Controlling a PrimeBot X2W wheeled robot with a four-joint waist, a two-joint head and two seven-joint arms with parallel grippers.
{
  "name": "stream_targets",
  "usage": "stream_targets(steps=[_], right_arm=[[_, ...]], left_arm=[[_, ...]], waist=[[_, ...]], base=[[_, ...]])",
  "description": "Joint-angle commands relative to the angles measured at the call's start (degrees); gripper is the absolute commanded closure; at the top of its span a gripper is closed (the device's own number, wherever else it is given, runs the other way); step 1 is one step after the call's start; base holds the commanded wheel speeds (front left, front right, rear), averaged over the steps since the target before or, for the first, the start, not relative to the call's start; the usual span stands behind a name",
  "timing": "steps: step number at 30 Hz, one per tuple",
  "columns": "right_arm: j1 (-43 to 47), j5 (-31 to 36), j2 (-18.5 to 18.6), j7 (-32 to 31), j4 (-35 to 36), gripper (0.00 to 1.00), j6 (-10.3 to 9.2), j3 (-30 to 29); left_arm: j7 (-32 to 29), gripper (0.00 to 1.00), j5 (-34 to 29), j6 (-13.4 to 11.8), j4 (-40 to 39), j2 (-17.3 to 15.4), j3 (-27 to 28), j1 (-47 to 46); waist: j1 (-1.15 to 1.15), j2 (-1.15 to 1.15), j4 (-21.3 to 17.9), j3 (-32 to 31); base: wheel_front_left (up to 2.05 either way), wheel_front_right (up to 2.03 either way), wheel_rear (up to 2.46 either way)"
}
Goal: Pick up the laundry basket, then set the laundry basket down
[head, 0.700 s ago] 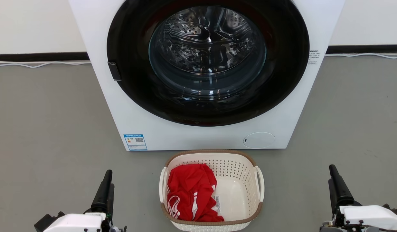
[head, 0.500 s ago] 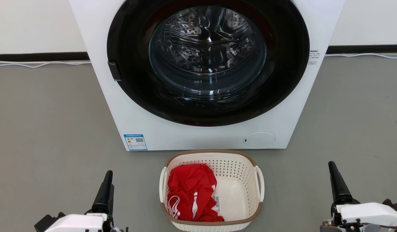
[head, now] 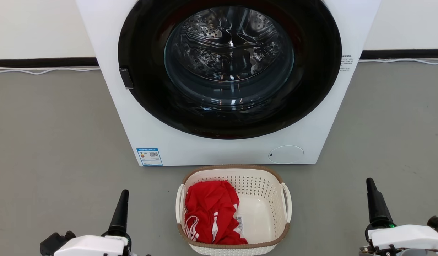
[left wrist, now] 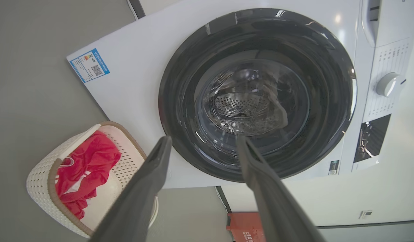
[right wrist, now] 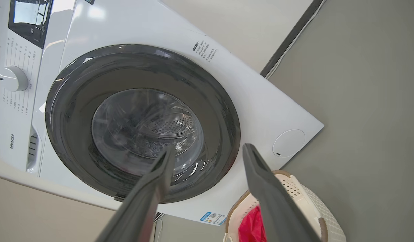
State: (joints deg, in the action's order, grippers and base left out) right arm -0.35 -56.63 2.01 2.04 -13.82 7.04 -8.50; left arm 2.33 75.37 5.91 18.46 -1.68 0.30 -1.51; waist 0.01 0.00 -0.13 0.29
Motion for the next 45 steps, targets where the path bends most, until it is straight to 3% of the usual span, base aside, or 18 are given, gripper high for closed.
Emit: stream_targets(steps=[1, 45], right_arm=[[-1.2, 2.7, 0.6, 0.9, 1.6, 0.0, 0.21, 0.2], [-2.0, 40.7, 0.8, 8.2, -1.1, 0.0, 0.35, 2.8]], left_arm=[[0.6, 0.0, -2.7, -0.7, -1.9, -0.5, 0.2, -0.8], [7.9, 0.0, -40.5, -3.8, -3.1, -0.9, -3.1, 0.8]], waist=[[0.0, 0.0, 0.0, 0.0], [-0.01, 0.0, 0.6, -0.5]], base=[[0.0, 0.0, 0.0], [0.0, 0.0, 0.0]])
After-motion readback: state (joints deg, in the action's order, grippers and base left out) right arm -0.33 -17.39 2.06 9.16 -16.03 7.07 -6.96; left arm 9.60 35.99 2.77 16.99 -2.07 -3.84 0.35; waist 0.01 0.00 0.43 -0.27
